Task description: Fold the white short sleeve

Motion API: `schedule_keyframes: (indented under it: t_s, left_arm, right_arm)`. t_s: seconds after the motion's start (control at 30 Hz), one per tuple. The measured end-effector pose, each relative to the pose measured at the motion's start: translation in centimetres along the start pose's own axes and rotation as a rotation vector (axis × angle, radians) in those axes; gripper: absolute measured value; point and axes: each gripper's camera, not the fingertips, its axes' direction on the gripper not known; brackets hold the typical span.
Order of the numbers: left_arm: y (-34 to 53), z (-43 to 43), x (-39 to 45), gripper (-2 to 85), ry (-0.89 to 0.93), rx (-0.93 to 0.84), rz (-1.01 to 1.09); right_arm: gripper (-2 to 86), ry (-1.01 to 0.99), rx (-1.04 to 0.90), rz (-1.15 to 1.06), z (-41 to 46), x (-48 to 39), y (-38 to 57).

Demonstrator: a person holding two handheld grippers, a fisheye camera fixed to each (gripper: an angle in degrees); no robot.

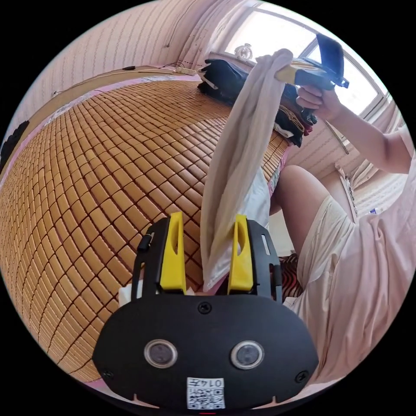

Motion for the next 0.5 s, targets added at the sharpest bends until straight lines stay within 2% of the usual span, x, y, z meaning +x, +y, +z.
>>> schedule_keyframes:
  t_s: [0.07,0.2,0.33,0.5]
  left_arm:
    - [0.8,-0.2,0.0,7.9,0.091,0.005,0.020]
    - [2.2,-2.5,0.0,3.1,0.063,0.054,-0.047]
    - [4.6,-7.1,-0.7,1.0,-0.080,0.097,-0.211]
    - [8.9,-12.5,-4.4,0.5,-0.259,0.117,-0.364]
  right_arm:
    - [2.6,0.000,0.009,0.003,-0.7,-0.2,0.5]
    - [2.4,0.005,0.019,0.037,-0.7,0.5,0.7]
    - [2.2,-0.005,0.013,0.020,1.4,1.6,-1.9]
    - [2.2,-0.052,-0.012,-0.061,8.0,2.5,-11.0]
